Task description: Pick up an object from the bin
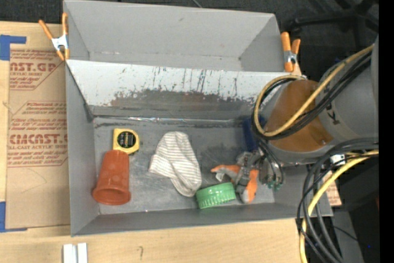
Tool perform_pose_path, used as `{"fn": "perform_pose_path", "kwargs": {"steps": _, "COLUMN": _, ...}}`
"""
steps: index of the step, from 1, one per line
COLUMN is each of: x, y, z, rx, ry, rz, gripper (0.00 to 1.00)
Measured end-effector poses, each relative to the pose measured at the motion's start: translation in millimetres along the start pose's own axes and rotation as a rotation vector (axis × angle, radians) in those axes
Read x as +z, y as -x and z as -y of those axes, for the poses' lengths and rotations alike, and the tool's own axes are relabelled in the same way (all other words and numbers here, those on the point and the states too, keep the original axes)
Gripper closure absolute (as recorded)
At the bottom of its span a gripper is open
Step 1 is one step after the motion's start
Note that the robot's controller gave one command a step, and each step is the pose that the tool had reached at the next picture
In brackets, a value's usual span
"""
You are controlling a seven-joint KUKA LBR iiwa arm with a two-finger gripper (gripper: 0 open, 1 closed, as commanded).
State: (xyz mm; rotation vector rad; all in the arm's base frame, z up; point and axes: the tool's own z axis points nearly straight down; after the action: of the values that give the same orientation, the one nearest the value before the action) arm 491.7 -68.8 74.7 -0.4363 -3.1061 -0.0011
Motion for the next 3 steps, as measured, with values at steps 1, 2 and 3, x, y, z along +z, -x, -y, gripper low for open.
{"fn": "perform_pose_path", "kwargs": {"steps": 1, "x": -10, "y": 0.7, "z": 0, "rx": 0.000, "ry": 0.001, "rz": 0.004, "gripper": 1.00}}
{"fn": "perform_pose_path", "kwargs": {"steps": 2, "x": -17, "y": 0.1, "z": 0, "rx": 0.000, "ry": 0.001, "rz": 0.002, "gripper": 1.00}}
{"fn": "perform_pose_path", "kwargs": {"steps": 3, "x": -34, "y": -1.6, "z": 0, "rx": 0.000, "ry": 0.000, "rz": -0.004, "gripper": 1.00}}
